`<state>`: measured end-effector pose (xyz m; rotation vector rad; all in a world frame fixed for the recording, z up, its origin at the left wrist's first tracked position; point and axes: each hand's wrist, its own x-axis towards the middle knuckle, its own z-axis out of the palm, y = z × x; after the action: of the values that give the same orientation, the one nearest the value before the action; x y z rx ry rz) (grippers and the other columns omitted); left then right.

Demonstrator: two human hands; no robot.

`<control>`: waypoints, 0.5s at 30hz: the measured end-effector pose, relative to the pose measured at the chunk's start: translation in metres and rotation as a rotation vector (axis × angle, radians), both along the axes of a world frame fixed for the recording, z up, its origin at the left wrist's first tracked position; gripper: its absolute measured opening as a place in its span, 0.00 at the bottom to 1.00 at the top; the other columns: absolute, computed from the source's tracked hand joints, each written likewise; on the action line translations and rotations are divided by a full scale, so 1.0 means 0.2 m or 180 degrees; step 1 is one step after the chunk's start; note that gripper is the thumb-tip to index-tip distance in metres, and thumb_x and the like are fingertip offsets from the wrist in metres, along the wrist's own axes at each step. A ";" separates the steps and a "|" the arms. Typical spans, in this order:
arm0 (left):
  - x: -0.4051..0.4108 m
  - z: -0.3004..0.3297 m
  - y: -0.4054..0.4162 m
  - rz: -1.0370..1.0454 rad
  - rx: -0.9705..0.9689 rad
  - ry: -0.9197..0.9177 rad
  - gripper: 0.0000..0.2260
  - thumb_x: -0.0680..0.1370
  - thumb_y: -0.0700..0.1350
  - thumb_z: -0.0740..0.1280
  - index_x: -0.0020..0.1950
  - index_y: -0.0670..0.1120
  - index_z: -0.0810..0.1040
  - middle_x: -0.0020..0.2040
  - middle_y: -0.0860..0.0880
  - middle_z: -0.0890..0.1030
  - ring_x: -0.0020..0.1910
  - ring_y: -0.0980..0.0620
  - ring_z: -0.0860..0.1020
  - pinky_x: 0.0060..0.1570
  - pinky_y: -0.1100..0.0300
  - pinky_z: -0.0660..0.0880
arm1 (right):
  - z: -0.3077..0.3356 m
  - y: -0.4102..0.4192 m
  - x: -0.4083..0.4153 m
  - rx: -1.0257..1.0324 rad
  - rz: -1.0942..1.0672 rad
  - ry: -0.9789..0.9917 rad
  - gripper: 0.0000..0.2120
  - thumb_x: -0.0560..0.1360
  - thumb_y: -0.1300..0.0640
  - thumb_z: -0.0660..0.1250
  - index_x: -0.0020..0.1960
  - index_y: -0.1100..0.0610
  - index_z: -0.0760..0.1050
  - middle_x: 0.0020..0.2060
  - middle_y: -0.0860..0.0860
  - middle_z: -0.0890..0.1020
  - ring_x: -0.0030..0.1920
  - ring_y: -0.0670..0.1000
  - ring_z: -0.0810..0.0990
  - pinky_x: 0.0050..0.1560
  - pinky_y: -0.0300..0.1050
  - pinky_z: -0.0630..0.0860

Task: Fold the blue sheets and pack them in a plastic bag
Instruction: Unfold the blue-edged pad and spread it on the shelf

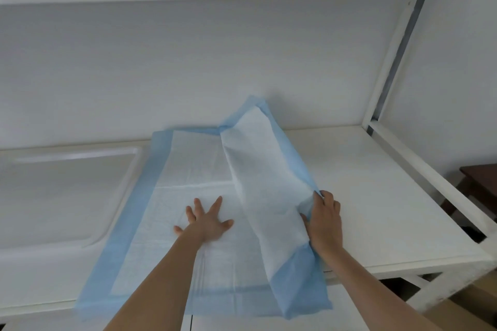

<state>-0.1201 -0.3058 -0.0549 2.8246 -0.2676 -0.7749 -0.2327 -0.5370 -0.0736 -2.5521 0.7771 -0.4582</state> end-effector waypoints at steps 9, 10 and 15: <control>0.06 -0.01 -0.05 0.0116 0.0034 0.0115 0.34 0.76 0.65 0.58 0.75 0.66 0.40 0.76 0.44 0.32 0.74 0.36 0.35 0.69 0.31 0.50 | 0.05 -0.21 -0.07 -0.0429 -0.0576 0.0497 0.20 0.75 0.58 0.65 0.65 0.61 0.67 0.62 0.54 0.67 0.58 0.57 0.69 0.54 0.49 0.72; 0.06 -0.01 -0.06 0.0133 0.0061 0.0115 0.34 0.76 0.65 0.58 0.75 0.66 0.40 0.76 0.43 0.32 0.74 0.35 0.35 0.70 0.32 0.50 | 0.05 -0.23 -0.08 -0.0468 -0.0627 0.0553 0.20 0.75 0.58 0.65 0.65 0.61 0.67 0.62 0.54 0.67 0.58 0.57 0.69 0.53 0.48 0.71; 0.07 -0.01 -0.09 0.0181 0.0180 0.0034 0.34 0.77 0.63 0.59 0.76 0.64 0.42 0.76 0.39 0.35 0.75 0.33 0.38 0.71 0.34 0.48 | 0.09 -0.34 -0.12 -0.0572 -0.0946 0.0772 0.17 0.76 0.60 0.63 0.64 0.61 0.68 0.63 0.54 0.68 0.59 0.58 0.69 0.54 0.50 0.70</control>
<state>-0.1063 -0.3238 -0.0573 2.8660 -0.1653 -0.7974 -0.2573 -0.6043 -0.0556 -2.7006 1.2663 -0.3238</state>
